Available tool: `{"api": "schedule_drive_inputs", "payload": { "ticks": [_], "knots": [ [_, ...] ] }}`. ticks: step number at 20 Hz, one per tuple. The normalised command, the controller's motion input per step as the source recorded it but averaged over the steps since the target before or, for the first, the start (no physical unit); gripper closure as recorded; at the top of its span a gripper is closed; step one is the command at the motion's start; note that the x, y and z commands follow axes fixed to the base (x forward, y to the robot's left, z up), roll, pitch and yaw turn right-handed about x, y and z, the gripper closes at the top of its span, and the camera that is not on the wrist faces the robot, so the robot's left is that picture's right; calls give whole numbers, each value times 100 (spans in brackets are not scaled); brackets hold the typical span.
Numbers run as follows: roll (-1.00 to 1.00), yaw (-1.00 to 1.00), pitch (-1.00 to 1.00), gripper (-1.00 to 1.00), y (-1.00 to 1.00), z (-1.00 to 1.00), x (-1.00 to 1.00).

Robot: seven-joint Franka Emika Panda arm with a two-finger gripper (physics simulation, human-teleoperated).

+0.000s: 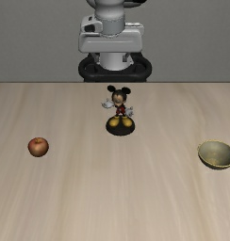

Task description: Pick up the apple and put it on the bowl

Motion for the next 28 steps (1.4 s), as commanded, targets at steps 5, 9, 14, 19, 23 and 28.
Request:
{"api": "schedule_drive_inputs", "payload": {
  "ticks": [5, 9, 14, 19, 23, 28],
  "knots": [
    [0, 0, 0, -100, -100, 0, 0],
    [0, 0, 0, -100, -100, 0, 0],
    [0, 0, 0, -100, -100, 0, 0],
    [0, 0, 0, -100, -100, 0, 0],
    [0, 0, 0, -100, -50, 0, 50],
    [0, 0, 0, -100, 0, 0, 100]
  ]
}}
